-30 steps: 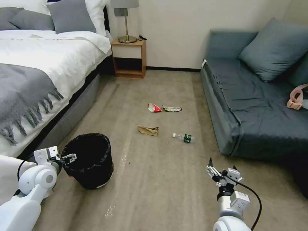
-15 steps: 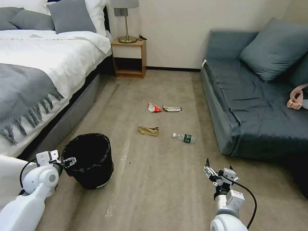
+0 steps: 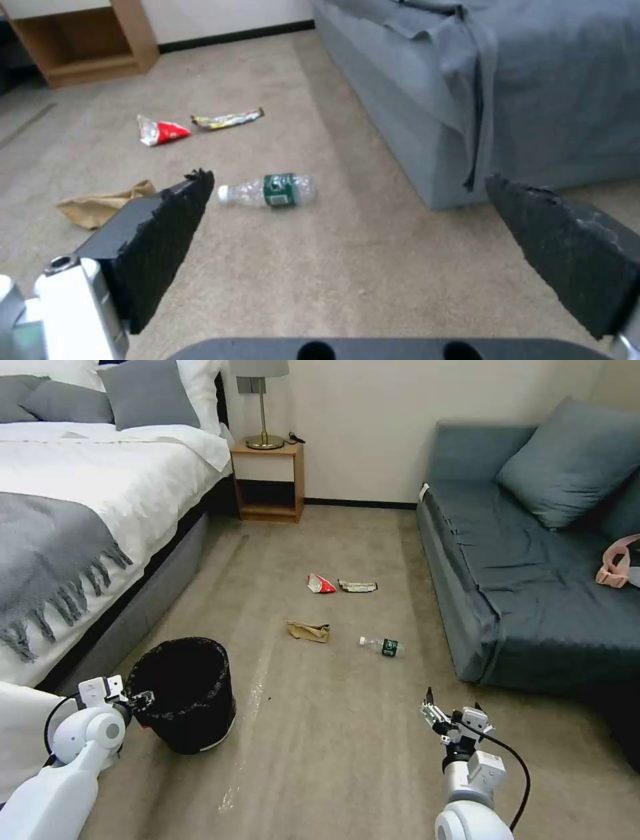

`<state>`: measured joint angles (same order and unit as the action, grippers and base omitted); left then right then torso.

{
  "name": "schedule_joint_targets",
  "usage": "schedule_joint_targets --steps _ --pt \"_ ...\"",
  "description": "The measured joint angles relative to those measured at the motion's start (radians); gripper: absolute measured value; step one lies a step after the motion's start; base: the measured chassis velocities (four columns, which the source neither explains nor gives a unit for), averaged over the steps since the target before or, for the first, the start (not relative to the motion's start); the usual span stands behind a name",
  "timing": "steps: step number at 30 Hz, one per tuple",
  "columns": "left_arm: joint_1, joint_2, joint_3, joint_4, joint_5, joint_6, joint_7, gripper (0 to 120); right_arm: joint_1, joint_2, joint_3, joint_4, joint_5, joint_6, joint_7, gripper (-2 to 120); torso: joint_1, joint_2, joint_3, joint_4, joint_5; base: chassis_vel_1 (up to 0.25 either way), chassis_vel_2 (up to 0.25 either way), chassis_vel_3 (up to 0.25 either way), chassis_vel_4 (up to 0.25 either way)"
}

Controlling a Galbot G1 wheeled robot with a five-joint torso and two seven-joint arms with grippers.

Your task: Pick up the trash bin, then pick up the garbage on the floor and place it into the trash bin.

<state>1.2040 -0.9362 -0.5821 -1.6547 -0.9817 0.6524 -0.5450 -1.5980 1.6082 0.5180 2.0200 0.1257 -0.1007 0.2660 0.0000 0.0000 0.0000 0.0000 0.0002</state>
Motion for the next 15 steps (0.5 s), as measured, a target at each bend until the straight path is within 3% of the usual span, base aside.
schedule_joint_targets --steps 2,5,11,15 --pt "0.000 0.000 0.000 0.000 0.001 0.000 0.002 44 0.000 0.000 -0.001 -0.001 0.000 -0.001 0.000 100 0.000 0.000 0.000 0.0000 0.0000 0.000 0.000 0.000 0.000" --pt "0.005 -0.007 -0.001 0.004 0.035 -0.008 0.031 26 0.003 0.000 -0.006 -0.007 0.001 -0.011 0.000 100 0.000 0.000 0.000 0.0000 0.0001 0.000 0.000 0.000 0.000" --pt "0.017 -0.019 -0.006 -0.001 0.102 -0.031 0.072 8 0.003 0.000 -0.006 -0.008 0.006 -0.021 0.000 100 0.000 0.000 0.000 0.0000 -0.0004 0.000 0.000 0.000 0.000" --pt "0.024 -0.027 -0.017 -0.014 0.125 -0.045 0.075 7 0.003 0.000 -0.006 -0.007 0.011 -0.026 0.000 100 0.000 0.000 0.000 -0.0003 -0.0007 0.000 0.000 0.000 0.000"
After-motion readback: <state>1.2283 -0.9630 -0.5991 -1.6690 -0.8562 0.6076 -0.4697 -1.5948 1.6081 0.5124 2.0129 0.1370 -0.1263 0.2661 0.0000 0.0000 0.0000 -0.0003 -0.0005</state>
